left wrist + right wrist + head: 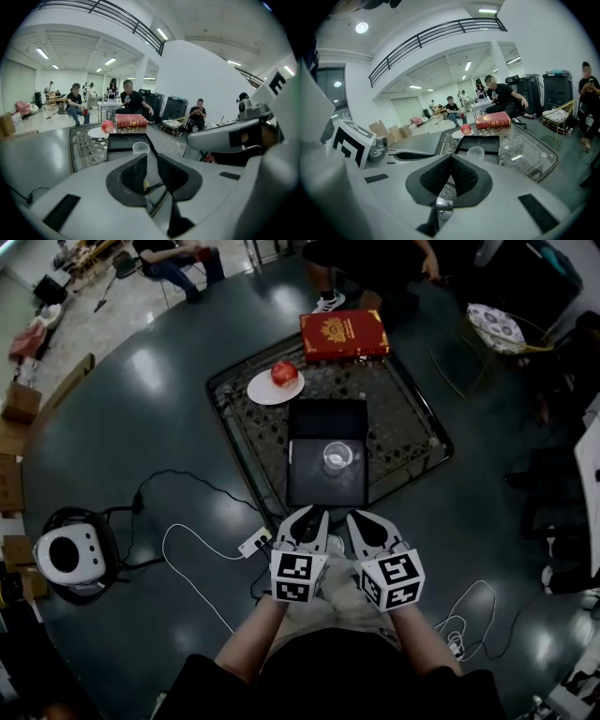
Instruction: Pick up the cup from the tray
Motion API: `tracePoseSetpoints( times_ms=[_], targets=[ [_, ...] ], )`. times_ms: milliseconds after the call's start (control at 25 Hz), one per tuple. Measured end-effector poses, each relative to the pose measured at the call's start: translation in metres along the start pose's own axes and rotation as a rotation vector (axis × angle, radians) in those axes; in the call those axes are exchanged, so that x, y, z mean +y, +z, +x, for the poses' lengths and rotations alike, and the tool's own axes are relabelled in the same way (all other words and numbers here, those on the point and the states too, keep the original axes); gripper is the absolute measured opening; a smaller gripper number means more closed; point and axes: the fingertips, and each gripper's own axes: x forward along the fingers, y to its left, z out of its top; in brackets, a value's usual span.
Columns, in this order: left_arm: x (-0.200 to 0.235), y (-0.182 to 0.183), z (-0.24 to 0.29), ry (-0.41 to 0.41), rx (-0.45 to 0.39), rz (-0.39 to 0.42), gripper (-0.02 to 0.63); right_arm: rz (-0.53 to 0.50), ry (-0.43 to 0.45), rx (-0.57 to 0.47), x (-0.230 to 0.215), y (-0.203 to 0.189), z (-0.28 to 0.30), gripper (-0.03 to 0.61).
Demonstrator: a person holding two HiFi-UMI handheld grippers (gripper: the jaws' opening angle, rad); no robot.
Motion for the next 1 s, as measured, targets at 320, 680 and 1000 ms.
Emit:
tracePoseSetpoints(
  times_ms=[320,680,1000],
  targets=[
    [0.016,-0.020,0.059,0.006,0.078,-0.024,0.197,0.044,-0.009,0.022,-0.031,-0.004,0.024,0.011],
    [0.023,-0.037,0.118,-0.020,0.152,0.014,0.293,0.108,-0.020,0.052,-0.056,-0.016,0.038,0.011],
    [0.029,-0.047,0.160,-0.006,0.197,0.026,0.347,0.152,-0.008,0.068,-0.066,-0.029,0.051,0.011]
  ],
)
